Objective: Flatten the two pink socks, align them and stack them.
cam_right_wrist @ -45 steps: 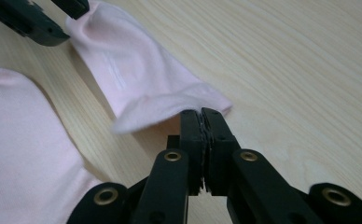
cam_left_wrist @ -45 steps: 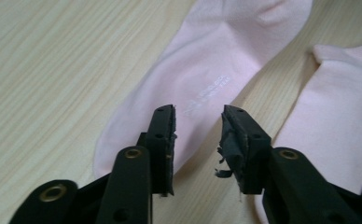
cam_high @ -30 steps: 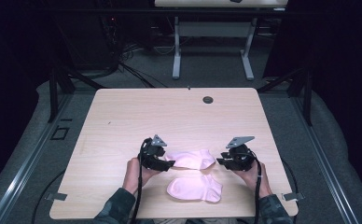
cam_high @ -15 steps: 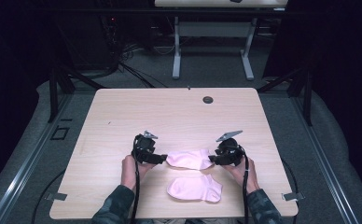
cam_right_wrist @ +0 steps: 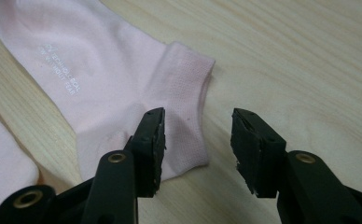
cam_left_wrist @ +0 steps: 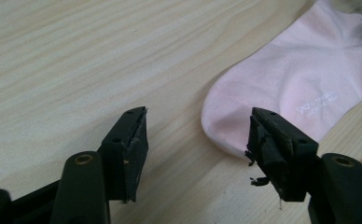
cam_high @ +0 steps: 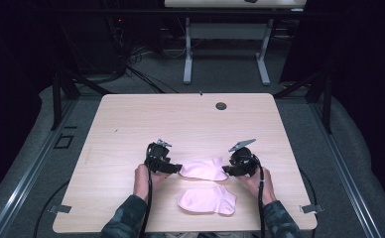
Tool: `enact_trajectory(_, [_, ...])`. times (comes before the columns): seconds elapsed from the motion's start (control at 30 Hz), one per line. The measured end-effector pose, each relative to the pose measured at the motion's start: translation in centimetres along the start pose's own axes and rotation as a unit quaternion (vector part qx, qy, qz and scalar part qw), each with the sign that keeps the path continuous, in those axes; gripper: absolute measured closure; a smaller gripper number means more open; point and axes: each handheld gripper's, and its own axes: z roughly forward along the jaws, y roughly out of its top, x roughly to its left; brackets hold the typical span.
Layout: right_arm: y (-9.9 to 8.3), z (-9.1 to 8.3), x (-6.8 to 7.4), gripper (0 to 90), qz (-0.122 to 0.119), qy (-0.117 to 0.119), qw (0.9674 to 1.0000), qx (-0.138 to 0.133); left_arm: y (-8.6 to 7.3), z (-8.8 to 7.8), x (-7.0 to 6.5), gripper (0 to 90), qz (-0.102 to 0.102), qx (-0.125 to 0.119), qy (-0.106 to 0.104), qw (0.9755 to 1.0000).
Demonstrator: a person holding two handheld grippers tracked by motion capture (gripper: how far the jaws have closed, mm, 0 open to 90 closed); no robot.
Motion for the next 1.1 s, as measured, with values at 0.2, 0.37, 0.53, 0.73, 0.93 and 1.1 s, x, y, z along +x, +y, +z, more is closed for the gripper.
enact_trajectory(0.2, [-0.2,0.4,0.2,59.4,0.0,-0.003,1.0,0.006,0.3,0.7,-0.5,49.9,0.009,0.015,0.004,0.9998])
enact_trajectory(0.37, [-0.3,0.3,0.3,64.1,-0.005,-0.004,0.9999,0.008,0.5,0.9,-0.7,58.7,0.009,0.018,0.004,0.9998])
enact_trajectory(0.53, [-0.7,0.2,0.0,78.9,0.011,0.012,0.9999,0.0,0.7,1.1,-1.2,72.6,0.026,0.029,0.013,0.9992])
enact_trajectory(0.73, [-0.8,0.2,-0.2,83.8,0.016,0.024,0.9996,0.0,0.7,1.3,-1.6,88.0,0.043,0.03,0.016,0.9985])
enact_trajectory(0.93, [-0.8,0.3,0.0,84.5,0.018,0.019,0.9996,-0.008,0.5,1.3,-1.6,89.8,0.047,0.017,0.012,0.9987])
enact_trajectory(1.1, [-0.6,-0.5,0.1,84.6,0.019,0.021,0.9995,-0.017,0.7,0.0,-2.0,89.8,0.05,-0.006,0.007,0.9987])
